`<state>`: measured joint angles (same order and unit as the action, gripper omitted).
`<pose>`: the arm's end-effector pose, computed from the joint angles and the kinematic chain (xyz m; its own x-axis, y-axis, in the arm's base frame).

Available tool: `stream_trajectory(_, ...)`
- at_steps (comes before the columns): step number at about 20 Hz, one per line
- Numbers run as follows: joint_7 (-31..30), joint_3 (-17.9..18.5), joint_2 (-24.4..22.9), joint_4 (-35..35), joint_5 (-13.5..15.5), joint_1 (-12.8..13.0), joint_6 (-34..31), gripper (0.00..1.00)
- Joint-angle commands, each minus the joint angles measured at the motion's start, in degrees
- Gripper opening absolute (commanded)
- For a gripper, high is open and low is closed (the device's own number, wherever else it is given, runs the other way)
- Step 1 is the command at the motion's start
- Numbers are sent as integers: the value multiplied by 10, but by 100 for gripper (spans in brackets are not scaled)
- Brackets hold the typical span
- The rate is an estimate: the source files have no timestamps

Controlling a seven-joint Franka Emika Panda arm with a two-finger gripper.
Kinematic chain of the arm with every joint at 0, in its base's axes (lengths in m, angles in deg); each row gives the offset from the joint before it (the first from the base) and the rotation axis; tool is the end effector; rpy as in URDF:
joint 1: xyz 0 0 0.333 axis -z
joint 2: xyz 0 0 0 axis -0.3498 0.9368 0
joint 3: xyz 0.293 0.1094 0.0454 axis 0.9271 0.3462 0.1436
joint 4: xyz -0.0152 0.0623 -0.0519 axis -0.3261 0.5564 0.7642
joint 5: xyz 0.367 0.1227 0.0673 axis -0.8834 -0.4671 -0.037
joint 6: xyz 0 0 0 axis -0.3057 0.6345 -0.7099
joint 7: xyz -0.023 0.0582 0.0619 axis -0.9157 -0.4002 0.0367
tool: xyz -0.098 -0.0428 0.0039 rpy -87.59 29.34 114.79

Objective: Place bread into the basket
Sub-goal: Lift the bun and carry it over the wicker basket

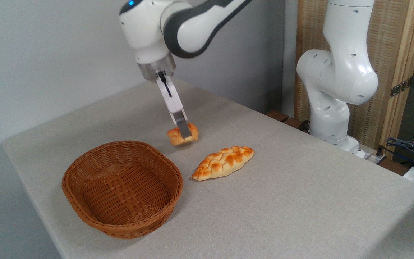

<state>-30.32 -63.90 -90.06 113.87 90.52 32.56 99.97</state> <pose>0.4372 -0.2195 0.4477 0.3855 -0.9193 -0.0792 -0.9065 -0.3933 0.1534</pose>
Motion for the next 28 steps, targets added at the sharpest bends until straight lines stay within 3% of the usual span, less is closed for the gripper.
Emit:
stream_trajectory(1,5,31,24,-105,7,-2,-52,17)
stream_trajectory(5,13,79,66,-201,13,-2,-38,21)
stream_trajectory(9,30,73,114,-199,7,-1,101,24)
stream_trajectory(11,32,68,138,-194,5,3,156,33)
stream_trajectory(13,46,68,139,-170,5,3,189,57)
stream_trajectory(15,69,69,141,-153,5,3,195,100)
stream_trajectory(18,138,69,156,-150,4,3,215,100)
stream_trajectory(28,141,69,154,-151,6,3,216,100)
